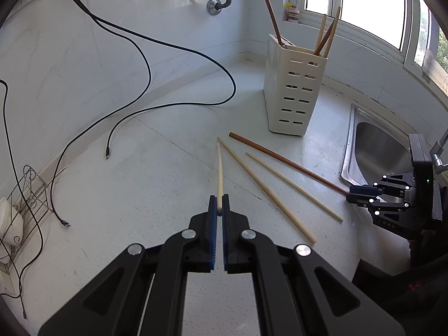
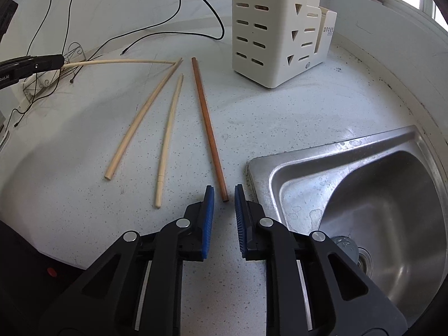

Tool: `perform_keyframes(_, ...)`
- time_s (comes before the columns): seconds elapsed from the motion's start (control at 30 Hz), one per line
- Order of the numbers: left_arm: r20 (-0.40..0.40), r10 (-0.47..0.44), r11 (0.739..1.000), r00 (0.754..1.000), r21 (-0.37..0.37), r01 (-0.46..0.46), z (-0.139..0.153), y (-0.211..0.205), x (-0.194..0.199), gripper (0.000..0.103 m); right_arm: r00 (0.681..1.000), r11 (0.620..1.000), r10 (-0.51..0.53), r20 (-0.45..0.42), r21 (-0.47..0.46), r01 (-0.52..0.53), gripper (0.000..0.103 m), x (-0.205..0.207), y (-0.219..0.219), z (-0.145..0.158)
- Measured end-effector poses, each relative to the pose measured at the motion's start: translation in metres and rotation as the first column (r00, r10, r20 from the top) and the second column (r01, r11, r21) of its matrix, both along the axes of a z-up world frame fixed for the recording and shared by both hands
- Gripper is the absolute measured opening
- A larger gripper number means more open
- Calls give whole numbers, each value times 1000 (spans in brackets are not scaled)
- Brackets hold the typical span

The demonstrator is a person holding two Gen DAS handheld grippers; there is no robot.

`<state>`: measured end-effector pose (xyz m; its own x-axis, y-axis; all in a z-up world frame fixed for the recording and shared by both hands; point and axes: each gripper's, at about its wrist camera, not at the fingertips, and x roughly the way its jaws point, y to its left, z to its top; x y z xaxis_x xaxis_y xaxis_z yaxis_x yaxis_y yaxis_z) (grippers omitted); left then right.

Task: Organize utensils
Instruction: 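Grasp the dark brown chopstick with the right tool and lift it toward the holder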

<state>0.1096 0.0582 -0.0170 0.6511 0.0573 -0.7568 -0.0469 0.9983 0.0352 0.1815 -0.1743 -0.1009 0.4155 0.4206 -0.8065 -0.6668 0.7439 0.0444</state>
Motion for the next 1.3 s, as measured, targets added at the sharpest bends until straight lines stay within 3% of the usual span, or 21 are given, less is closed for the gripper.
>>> perform_keyframes(0.17, 6, 1, 1000, 1000, 1, -1, 1, 0, 0, 3, 1000, 1000, -3, 11, -8, 3, 5, 1, -1, 0)
perform_keyframes(0.23, 9, 1, 1000, 1000, 4, -1, 2, -1, 0, 3, 1000, 999, 2, -6, 38, -2, 5, 2, -4, 3)
perform_keyframes(0.43, 29, -3, 1000, 1000, 10, 2, 9, -2, -1, 3, 998, 984, -27, 60, 179, 16, 4, -4, -18, 39)
perform_keyframes(0.77, 103, -23, 1000, 994, 14, 21, 32, -8, 0, 3, 987, 955, -67, 144, 297, 21, 4, -2, -27, 89)
perform_keyframes(1.3, 158, -28, 999, 987, 20, 25, 50, -10, 2, 3, 964, 855, -159, 213, 518, 26, 4, 34, -21, 139)
